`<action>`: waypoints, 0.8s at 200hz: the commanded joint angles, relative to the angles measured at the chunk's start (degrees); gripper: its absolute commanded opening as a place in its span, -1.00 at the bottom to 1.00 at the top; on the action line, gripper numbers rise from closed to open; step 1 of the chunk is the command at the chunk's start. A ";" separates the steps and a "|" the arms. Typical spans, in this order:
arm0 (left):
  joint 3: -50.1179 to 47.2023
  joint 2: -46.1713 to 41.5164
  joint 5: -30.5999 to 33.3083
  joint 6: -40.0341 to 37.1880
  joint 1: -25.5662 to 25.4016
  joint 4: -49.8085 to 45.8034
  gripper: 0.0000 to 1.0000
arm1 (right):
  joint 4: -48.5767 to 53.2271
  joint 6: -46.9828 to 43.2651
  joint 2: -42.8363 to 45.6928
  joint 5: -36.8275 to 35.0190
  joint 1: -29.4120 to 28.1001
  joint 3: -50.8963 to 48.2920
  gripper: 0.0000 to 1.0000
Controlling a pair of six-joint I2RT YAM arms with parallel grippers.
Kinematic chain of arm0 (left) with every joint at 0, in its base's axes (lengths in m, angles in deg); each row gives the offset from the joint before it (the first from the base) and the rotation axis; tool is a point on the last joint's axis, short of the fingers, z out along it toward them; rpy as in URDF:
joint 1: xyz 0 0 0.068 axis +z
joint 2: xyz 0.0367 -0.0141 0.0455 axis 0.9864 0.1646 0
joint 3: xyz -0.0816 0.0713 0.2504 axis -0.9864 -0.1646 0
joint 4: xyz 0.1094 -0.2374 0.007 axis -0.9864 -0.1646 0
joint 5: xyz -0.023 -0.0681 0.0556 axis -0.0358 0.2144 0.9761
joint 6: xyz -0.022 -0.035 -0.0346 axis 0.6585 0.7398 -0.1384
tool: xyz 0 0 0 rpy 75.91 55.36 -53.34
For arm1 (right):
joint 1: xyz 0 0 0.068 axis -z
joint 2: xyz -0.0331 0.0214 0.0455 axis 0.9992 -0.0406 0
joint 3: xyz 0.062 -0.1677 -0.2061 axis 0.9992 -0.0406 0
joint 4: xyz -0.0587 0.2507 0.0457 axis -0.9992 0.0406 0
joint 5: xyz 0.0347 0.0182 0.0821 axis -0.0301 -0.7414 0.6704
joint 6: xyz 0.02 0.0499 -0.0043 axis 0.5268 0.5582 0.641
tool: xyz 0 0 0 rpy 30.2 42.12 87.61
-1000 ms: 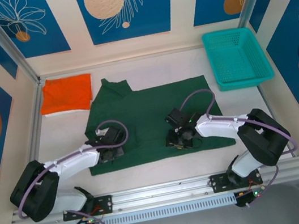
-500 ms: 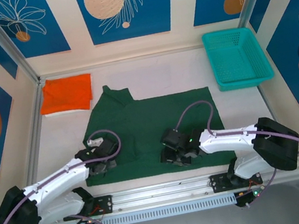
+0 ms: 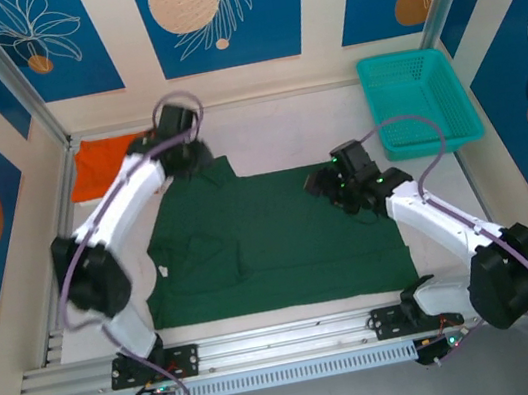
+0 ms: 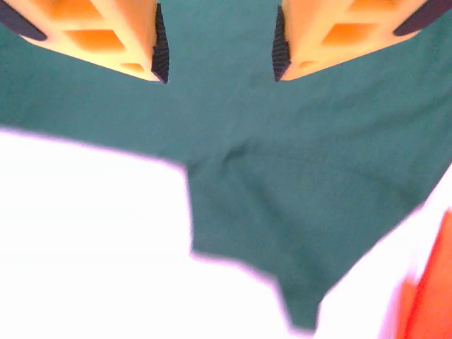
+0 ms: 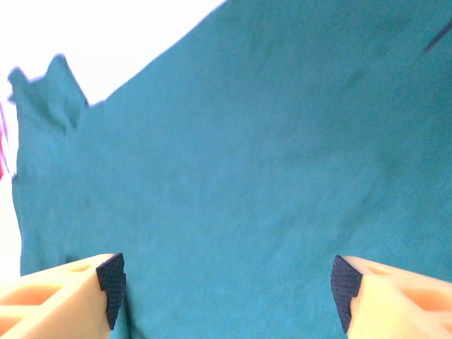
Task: Fold and stack the t-shirts
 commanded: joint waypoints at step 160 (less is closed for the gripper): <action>52.04 50.55 -7.83 -2.92 15.78 -9.92 0.04 | 6.72 -10.40 -9.43 -7.27 1.87 15.19 0.62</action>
